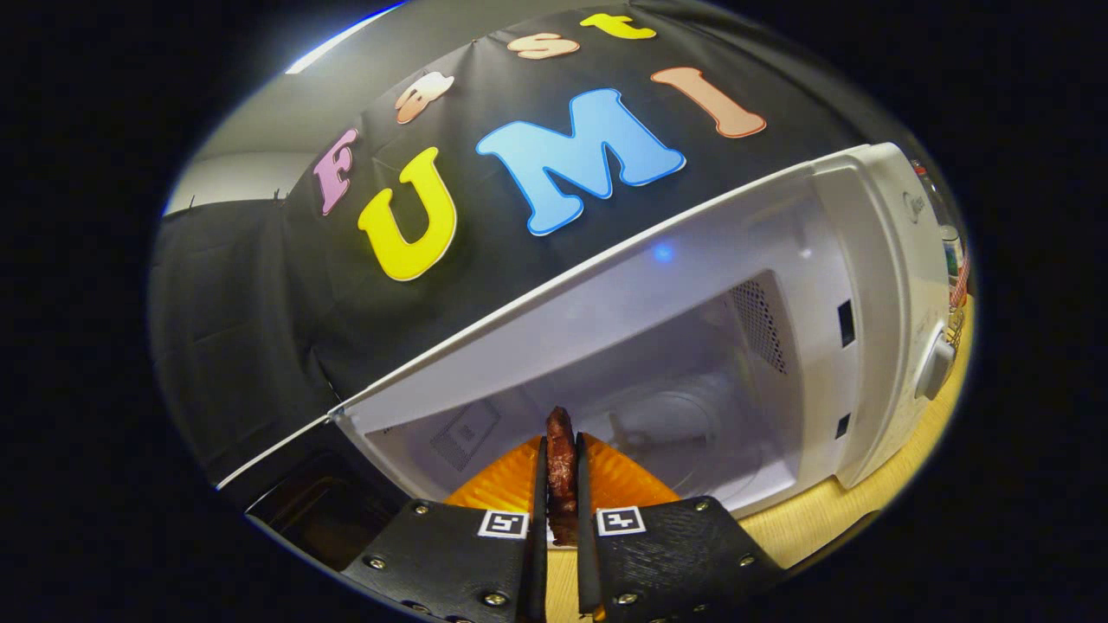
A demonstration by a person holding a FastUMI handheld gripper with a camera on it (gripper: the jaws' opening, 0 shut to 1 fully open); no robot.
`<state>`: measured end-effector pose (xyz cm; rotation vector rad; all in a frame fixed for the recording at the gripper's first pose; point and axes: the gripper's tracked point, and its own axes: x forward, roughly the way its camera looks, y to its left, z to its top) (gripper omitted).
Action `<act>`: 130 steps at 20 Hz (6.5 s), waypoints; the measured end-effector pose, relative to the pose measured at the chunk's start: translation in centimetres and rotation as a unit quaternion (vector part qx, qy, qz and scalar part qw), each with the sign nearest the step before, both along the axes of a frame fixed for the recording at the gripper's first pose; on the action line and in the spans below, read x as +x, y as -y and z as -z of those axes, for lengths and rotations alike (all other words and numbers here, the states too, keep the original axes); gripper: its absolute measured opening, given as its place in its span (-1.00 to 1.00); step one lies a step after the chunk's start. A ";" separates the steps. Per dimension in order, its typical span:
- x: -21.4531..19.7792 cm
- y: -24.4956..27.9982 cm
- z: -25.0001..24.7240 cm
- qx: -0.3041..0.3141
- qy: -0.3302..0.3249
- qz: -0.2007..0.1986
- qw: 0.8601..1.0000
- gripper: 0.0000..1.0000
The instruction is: Open the microwave, put the food inside, and close the microwave door.
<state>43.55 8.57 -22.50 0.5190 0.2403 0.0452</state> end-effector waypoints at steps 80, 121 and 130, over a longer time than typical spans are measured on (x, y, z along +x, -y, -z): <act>-18.6 0.0 -0.5 -0.298 0.009 -0.072 0.952 -0.97; -33.9 7.5 -15.0 -0.285 0.099 -0.020 0.953 -0.99; -39.0 6.6 -20.1 -0.217 0.102 -0.037 0.970 -0.98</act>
